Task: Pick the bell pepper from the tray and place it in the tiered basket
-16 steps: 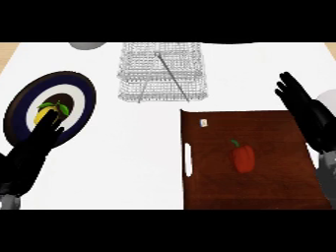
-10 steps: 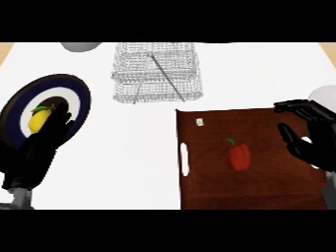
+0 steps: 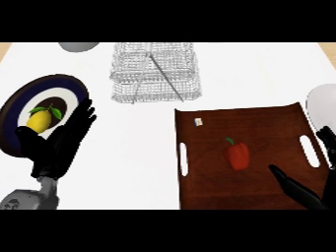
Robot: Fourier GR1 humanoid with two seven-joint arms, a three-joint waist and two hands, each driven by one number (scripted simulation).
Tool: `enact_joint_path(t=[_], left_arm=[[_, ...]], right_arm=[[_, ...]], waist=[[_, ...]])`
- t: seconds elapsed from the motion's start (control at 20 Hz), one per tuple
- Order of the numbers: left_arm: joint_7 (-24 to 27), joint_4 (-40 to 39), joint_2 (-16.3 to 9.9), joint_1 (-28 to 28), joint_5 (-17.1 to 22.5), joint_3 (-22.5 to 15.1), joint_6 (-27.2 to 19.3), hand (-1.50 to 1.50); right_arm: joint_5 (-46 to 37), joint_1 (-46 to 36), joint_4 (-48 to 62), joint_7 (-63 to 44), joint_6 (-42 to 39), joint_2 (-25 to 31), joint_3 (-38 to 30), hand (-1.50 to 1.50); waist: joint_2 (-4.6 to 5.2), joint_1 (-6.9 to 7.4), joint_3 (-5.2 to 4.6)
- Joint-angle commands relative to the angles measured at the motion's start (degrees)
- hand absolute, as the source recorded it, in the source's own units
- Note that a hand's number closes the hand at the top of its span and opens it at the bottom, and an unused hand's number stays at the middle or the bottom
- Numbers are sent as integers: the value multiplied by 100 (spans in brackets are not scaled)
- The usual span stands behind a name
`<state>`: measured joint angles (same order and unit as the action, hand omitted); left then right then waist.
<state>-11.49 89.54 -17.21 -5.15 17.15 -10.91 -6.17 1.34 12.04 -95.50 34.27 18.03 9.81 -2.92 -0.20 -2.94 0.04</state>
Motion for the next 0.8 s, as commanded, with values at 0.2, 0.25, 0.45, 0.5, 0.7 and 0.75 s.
enact_joint_path(t=[0.2, 0.25, 0.45, 0.5, 0.7, 0.75], left_arm=[[-63, -232, 162, -243, -106, -95, 17, 0], [92, -267, 340, -270, -325, -247, -180, 0], [39, -334, 210, -335, -159, -85, 3, 0], [-76, -117, 122, -366, -116, -21, 0, 0], [100, -345, 163, -338, -169, -142, 186, 0], [189, -470, 310, -488, -273, -166, 42, 0]], right_arm=[[-2442, 1809, -1222, -744, 1308, -43, 1011, -150], [-2802, 1956, -1315, -1069, 1412, 10, 1085, -150], [-3937, 2669, -1842, -2172, 1691, 142, 825, -150], [-4312, 2897, -1960, -2436, 1732, -12, 987, -150], [-5602, 3292, -2672, -3660, 1285, -369, 1327, -150], [-5953, 3239, -2890, -3884, 1121, -565, 1634, -150]], waist=[[16, 111, -33], [28, 72, -48], [75, 68, -74], [59, 152, -68], [105, 263, -67], [120, 266, -67]])
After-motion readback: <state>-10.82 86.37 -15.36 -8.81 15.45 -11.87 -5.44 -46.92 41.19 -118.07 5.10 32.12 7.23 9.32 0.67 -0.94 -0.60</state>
